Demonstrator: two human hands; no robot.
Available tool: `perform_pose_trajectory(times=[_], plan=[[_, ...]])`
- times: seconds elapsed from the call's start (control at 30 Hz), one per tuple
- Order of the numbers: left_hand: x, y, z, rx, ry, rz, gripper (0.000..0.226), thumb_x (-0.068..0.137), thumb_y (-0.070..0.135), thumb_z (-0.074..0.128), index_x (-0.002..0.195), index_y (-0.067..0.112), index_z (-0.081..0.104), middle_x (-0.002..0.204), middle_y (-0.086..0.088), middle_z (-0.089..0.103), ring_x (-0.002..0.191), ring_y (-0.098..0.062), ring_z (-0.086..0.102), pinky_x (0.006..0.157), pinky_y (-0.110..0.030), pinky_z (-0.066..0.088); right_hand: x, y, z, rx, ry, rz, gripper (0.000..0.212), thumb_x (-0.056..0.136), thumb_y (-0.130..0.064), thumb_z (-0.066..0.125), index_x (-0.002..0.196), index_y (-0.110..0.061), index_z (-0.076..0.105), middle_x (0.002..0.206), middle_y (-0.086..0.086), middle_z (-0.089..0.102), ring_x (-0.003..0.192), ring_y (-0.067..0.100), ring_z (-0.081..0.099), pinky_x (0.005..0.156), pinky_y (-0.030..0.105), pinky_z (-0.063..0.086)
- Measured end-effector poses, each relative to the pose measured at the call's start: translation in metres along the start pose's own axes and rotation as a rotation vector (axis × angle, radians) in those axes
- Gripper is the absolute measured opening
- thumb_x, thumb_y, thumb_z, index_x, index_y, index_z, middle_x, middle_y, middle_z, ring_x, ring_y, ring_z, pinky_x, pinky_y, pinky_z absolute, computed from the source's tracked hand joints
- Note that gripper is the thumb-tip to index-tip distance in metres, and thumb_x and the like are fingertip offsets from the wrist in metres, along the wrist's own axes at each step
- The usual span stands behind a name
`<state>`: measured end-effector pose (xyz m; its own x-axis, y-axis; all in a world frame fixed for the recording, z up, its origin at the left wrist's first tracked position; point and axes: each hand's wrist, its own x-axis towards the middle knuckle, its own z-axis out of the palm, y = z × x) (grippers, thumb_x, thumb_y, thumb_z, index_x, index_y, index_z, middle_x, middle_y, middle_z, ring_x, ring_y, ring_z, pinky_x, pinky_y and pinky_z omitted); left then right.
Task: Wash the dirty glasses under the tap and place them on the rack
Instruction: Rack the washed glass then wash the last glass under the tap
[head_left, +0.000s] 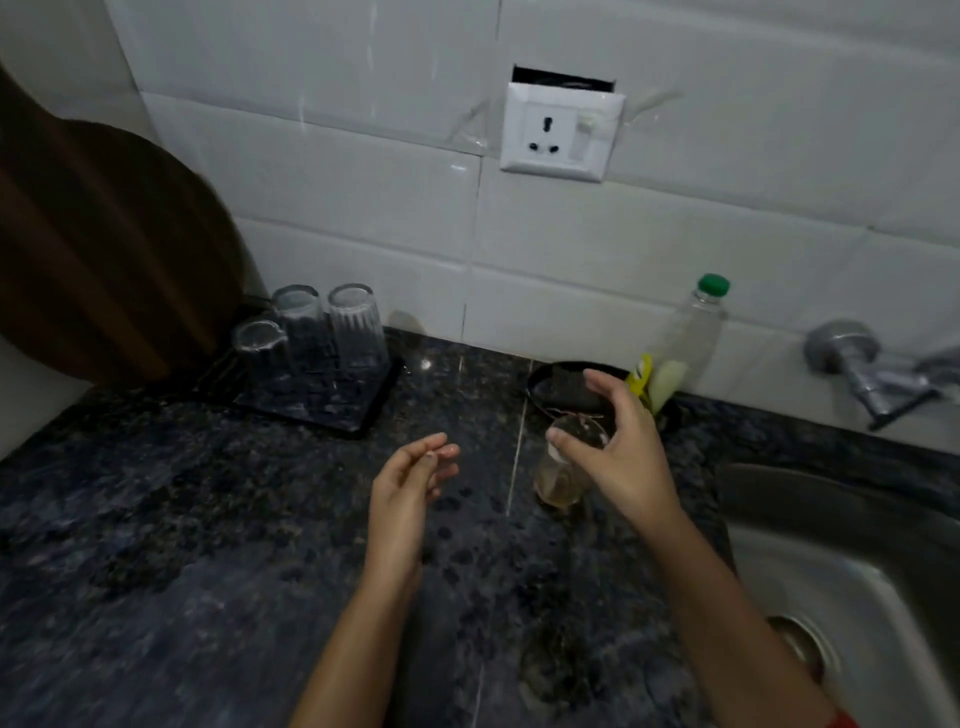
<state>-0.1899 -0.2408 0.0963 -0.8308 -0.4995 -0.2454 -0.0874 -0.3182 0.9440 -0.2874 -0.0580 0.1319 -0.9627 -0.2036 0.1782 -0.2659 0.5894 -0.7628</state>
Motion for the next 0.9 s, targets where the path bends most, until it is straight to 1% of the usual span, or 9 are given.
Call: perform_pose_trajectory(times=[0.1, 0.2, 0.3, 0.4, 0.47, 0.63, 0.7, 0.8, 0.9], plan=[[-0.014, -0.015, 0.013, 0.036, -0.037, -0.048, 0.021, 0.1, 0.012, 0.048, 0.101, 0.021, 0.068, 0.098, 0.003, 0.074, 0.085, -0.009, 0.068, 0.077, -0.024, 0.047, -0.009, 0.033, 0.002, -0.001, -0.052, 0.128, 0.105, 0.061, -0.045, 0.084, 0.146, -0.029, 0.024, 0.146, -0.003, 0.039, 0.134, 0.015, 0.036, 0.109, 0.039, 0.036], [-0.027, -0.022, 0.022, 0.047, -0.075, -0.085, 0.02, 0.1, 0.011, 0.049, 0.102, 0.018, 0.067, 0.099, -0.001, 0.074, 0.086, -0.01, 0.069, 0.072, -0.02, 0.047, -0.01, 0.058, 0.017, 0.086, -0.117, 0.232, 0.116, 0.057, -0.04, 0.088, 0.148, -0.027, 0.019, 0.147, 0.001, 0.041, 0.134, 0.021, 0.04, 0.107, 0.038, 0.038], [-0.035, -0.022, 0.028, 0.057, -0.083, -0.074, 0.019, 0.099, 0.009, 0.048, 0.107, 0.011, 0.066, 0.097, -0.002, 0.072, 0.084, -0.011, 0.067, 0.067, -0.014, 0.05, -0.009, 0.073, 0.033, 0.143, -0.121, 0.258, 0.111, 0.06, -0.026, 0.089, 0.147, -0.025, 0.019, 0.139, 0.002, 0.051, 0.126, 0.021, 0.049, 0.099, 0.034, 0.043], [-0.038, -0.02, 0.033, 0.049, -0.08, -0.047, 0.02, 0.1, 0.004, 0.046, 0.11, 0.004, 0.063, 0.094, -0.004, 0.07, 0.082, -0.013, 0.064, 0.058, -0.006, 0.048, -0.008, 0.077, 0.041, 0.204, -0.07, 0.258, 0.074, 0.066, -0.018, 0.086, 0.128, -0.02, 0.045, 0.122, 0.0, 0.059, 0.119, 0.021, 0.055, 0.086, 0.024, 0.041], [-0.04, -0.02, 0.037, 0.05, -0.069, -0.034, 0.021, 0.1, 0.004, 0.046, 0.111, 0.003, 0.063, 0.095, -0.005, 0.07, 0.082, -0.014, 0.064, 0.058, -0.006, 0.048, -0.011, 0.076, 0.042, 0.226, -0.051, 0.228, 0.059, 0.065, -0.018, 0.086, 0.113, -0.02, 0.051, 0.114, -0.002, 0.06, 0.114, 0.02, 0.057, 0.082, 0.022, 0.04], [-0.048, -0.033, 0.058, 0.055, -0.057, -0.029, 0.018, 0.099, 0.009, 0.05, 0.107, 0.011, 0.066, 0.1, -0.006, 0.073, 0.093, -0.018, 0.068, 0.073, -0.017, 0.052, -0.047, 0.084, 0.017, 0.309, 0.053, 0.125, 0.071, 0.06, -0.014, 0.089, 0.115, -0.032, 0.048, 0.118, -0.009, 0.061, 0.11, 0.007, 0.058, 0.091, 0.022, 0.047], [-0.053, -0.039, 0.068, 0.09, -0.067, -0.027, 0.018, 0.099, 0.01, 0.05, 0.106, 0.013, 0.066, 0.099, -0.003, 0.074, 0.092, -0.017, 0.068, 0.076, -0.022, 0.05, -0.064, 0.088, 0.0, 0.306, 0.078, 0.12, 0.071, 0.061, -0.015, 0.088, 0.115, -0.036, 0.046, 0.115, -0.012, 0.06, 0.106, 0.003, 0.056, 0.087, 0.017, 0.046], [-0.072, -0.052, 0.099, 0.118, -0.099, -0.039, 0.018, 0.099, 0.01, 0.05, 0.105, 0.013, 0.066, 0.097, -0.002, 0.074, 0.088, -0.013, 0.068, 0.069, -0.014, 0.051, -0.088, 0.107, -0.041, 0.332, 0.107, 0.132, 0.07, 0.062, -0.013, 0.088, 0.108, -0.045, 0.045, 0.11, -0.02, 0.059, 0.102, -0.003, 0.056, 0.08, 0.006, 0.044], [-0.094, -0.069, 0.136, 0.15, -0.134, -0.054, 0.017, 0.099, 0.011, 0.051, 0.105, 0.012, 0.067, 0.098, -0.003, 0.074, 0.088, -0.014, 0.068, 0.073, -0.017, 0.051, -0.109, 0.136, -0.086, 0.361, 0.15, 0.153, 0.067, 0.06, -0.011, 0.088, 0.104, -0.043, 0.049, 0.106, -0.02, 0.062, 0.099, -0.008, 0.058, 0.076, 0.005, 0.045]])
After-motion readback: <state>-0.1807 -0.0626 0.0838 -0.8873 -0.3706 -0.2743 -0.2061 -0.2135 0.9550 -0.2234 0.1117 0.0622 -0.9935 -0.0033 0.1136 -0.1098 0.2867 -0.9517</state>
